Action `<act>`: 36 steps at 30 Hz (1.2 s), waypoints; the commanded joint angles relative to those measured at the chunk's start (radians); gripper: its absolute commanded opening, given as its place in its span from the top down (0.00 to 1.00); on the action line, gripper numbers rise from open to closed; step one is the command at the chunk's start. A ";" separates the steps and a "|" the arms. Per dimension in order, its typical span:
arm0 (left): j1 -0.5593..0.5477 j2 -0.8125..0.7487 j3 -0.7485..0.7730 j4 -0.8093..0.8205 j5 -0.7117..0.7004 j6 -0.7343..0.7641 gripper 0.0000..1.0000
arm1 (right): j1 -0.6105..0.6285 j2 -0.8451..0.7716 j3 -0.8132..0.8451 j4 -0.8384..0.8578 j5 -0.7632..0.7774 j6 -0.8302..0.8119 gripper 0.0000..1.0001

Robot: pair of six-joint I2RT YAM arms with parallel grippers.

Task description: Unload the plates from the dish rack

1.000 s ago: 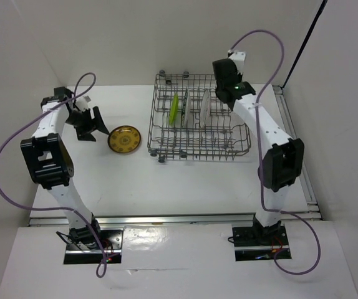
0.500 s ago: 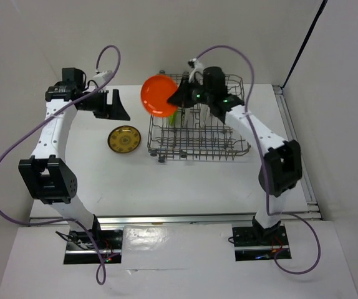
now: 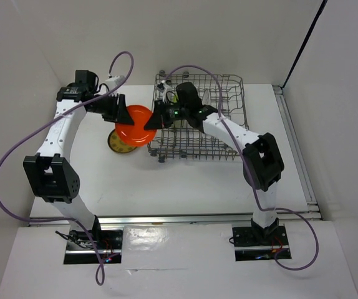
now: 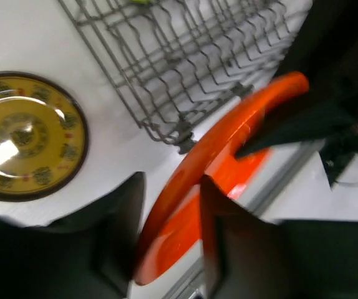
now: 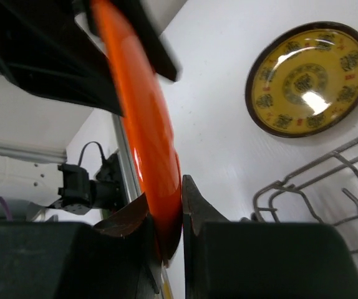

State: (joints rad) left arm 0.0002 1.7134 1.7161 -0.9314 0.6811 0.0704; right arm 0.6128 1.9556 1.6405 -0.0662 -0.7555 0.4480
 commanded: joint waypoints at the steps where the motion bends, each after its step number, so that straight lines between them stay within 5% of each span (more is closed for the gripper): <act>1: 0.004 0.015 0.003 -0.033 0.012 0.057 0.59 | -0.005 -0.005 0.002 0.103 -0.056 0.027 1.00; 2: 0.004 0.015 0.004 -0.043 0.012 0.057 0.71 | -0.005 -0.004 0.013 0.094 -0.056 0.027 1.00; 3: 0.004 0.015 0.017 -0.052 0.012 0.057 0.96 | -0.005 -0.004 0.013 0.077 -0.056 0.027 1.00; 4: 0.004 0.015 0.029 -0.070 0.012 0.057 1.00 | -0.005 -0.004 0.022 0.066 -0.041 0.015 1.00; 6: 0.014 0.015 0.040 -0.084 0.012 0.057 1.00 | -0.005 -0.004 0.031 0.039 -0.007 0.005 1.00; 9: 0.067 0.025 0.049 -0.093 0.029 0.025 1.00 | -0.005 -0.004 0.054 -0.018 0.047 -0.023 0.79; 12: 0.144 0.043 0.050 -0.115 0.087 0.006 1.00 | -0.005 -0.024 0.096 -0.082 0.094 -0.051 0.31; 14: 0.185 0.055 0.050 -0.115 0.097 -0.020 1.00 | -0.005 -0.040 0.133 -0.124 0.190 -0.066 0.24; 18: 0.291 0.090 0.031 -0.075 0.048 -0.060 1.00 | -0.024 -0.136 0.143 -0.196 0.364 -0.091 0.20; 29: 0.291 0.356 0.118 -0.089 -0.018 -0.113 1.00 | -0.033 -0.267 0.076 -0.267 0.507 -0.172 0.19; 36: 0.230 0.416 0.158 -0.057 -0.064 -0.093 0.84 | -0.033 -0.311 0.024 -0.276 0.538 -0.172 0.19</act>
State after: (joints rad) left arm 0.2684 2.1460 1.8183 -1.0061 0.6277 -0.0296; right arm 0.5846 1.6882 1.6806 -0.3180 -0.2478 0.2928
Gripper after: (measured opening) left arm 0.250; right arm 0.808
